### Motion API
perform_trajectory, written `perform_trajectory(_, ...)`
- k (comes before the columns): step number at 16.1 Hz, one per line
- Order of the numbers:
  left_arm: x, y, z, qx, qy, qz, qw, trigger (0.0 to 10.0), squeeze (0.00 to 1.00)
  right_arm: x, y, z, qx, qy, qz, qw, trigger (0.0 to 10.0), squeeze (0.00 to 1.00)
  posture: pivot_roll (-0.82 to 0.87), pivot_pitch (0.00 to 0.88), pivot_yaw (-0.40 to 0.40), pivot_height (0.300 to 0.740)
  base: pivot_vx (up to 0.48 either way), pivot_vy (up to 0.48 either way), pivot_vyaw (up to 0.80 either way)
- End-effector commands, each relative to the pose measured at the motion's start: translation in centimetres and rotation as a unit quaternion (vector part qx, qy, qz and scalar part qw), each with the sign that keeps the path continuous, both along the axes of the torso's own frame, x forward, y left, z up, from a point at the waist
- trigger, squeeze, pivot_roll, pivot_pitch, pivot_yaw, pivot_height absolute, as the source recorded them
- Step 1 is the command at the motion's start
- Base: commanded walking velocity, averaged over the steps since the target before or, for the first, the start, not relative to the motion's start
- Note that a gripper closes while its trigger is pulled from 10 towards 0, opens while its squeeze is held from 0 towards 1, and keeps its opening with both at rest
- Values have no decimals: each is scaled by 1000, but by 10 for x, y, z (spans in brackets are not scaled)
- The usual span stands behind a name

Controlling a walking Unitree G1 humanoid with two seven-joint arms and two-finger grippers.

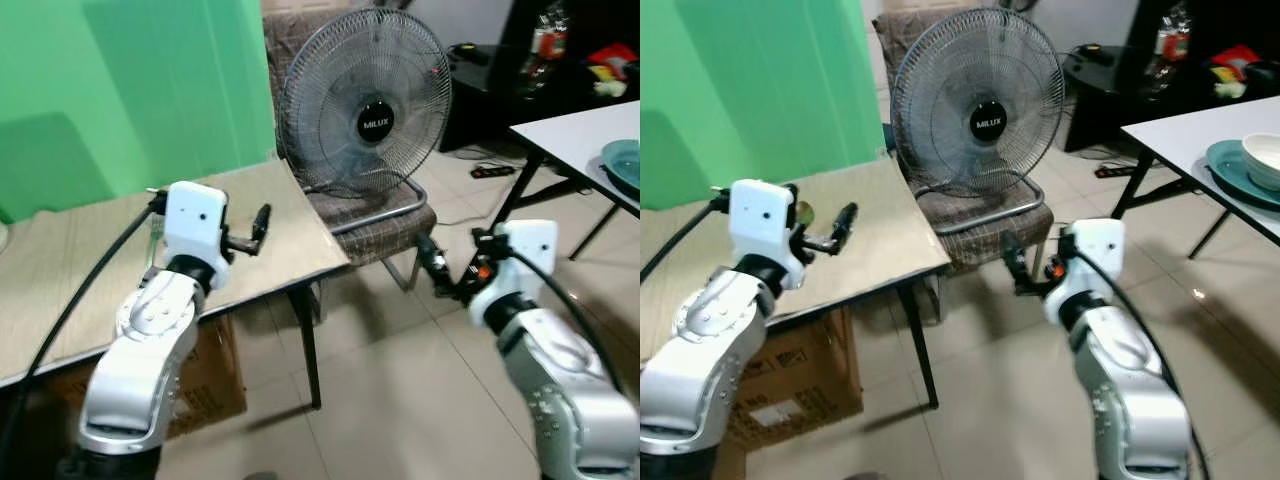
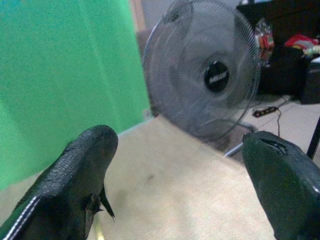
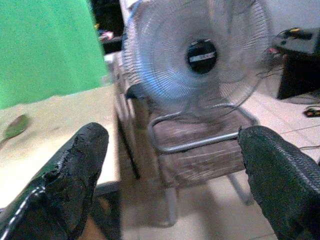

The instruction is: Setting the table

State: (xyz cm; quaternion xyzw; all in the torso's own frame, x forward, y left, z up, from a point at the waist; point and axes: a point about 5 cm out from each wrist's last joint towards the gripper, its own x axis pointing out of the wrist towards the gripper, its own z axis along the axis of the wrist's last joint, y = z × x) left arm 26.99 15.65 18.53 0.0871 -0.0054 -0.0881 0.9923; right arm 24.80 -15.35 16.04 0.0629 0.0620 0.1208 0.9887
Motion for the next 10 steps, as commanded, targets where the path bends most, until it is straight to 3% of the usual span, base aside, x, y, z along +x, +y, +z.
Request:
perform_trajectory(1, -1, 2, 2, -1, -2, 2, 1000, 10000, 0, 1, 3, 5, 1, -12, 12, 1000, 10000, 0, 141, 0, 29, 740, 0, 386, 0)
perform_trajectory(10, -3, 5, 1, 2, -2, 8, 1000, 10000, 0, 0, 10, 2, -18, -9, 60, 998, 10000, 0, 152, 0, 21, 740, 0, 395, 0)
